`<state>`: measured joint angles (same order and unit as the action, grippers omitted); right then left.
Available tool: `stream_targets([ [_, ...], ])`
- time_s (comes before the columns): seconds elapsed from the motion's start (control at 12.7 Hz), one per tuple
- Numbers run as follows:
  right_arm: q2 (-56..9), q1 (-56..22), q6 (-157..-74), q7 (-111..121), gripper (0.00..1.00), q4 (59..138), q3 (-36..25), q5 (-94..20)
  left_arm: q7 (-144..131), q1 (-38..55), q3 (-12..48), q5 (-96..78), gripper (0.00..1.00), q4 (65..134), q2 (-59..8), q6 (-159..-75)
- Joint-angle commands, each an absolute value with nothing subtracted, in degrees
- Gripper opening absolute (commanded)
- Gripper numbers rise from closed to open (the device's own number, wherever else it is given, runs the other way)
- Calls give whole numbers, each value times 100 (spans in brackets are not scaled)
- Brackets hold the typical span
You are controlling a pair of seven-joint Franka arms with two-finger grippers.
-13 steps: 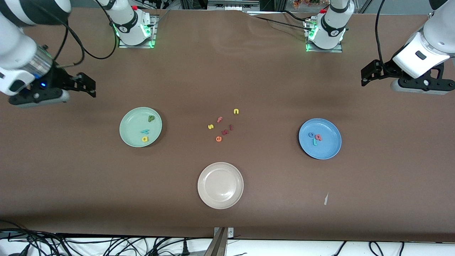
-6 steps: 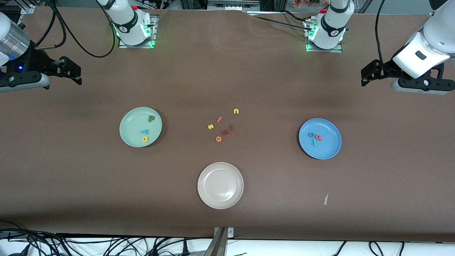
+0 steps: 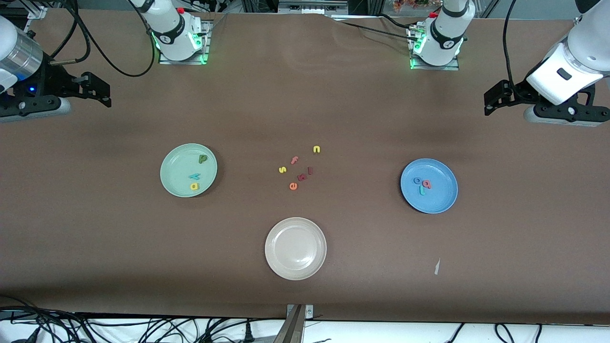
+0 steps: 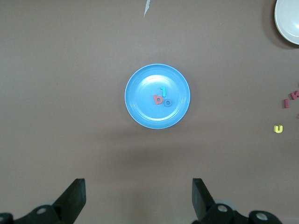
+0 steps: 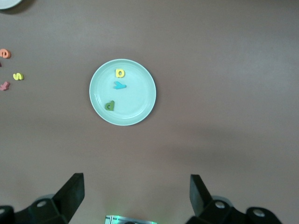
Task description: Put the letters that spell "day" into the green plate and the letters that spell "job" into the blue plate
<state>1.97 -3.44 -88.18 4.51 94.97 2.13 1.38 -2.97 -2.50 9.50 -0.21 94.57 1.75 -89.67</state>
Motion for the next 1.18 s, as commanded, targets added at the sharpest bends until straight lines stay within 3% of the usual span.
stream_targets([
  [0.0, 141, -229, -8648, 431, 100, 9352, 316, 176, -237, -255, 976, 44, 100, 9290, 105, -8833],
  [1.1, 35, -255, -8666, 360, 100, 9229, 316, 167, -246, -255, 976, 44, 100, 9290, 105, -8833],
])
